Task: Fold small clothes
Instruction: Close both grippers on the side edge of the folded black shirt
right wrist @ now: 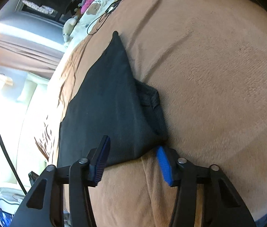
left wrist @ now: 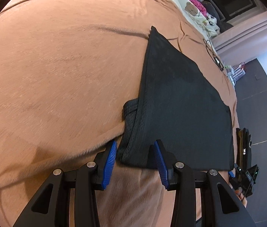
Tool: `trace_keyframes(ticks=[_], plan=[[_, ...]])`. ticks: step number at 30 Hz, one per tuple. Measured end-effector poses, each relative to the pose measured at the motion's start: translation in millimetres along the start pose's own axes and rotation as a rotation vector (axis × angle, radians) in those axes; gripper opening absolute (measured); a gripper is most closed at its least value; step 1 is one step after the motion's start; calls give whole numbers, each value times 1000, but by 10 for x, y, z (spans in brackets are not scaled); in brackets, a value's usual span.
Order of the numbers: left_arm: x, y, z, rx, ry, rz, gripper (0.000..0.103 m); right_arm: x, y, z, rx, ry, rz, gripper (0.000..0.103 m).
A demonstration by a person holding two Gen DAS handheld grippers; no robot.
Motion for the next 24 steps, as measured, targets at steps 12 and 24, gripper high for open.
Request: trace_keyframes(ticks=[12,24], plan=[[6,56,37,35,-23,10,15,-40,9,8,5,-1,11,27],[308,-37,-50,-3,-107,15,4,137,289,49,59,4,31,2]])
Point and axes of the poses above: each gripper's, at about its wrist camera, not at the fingertips, and x roughly against the way its jaws point, y to its left, z to its underside, the point moved 1 cm from there along -x, roughly the way its jaws point
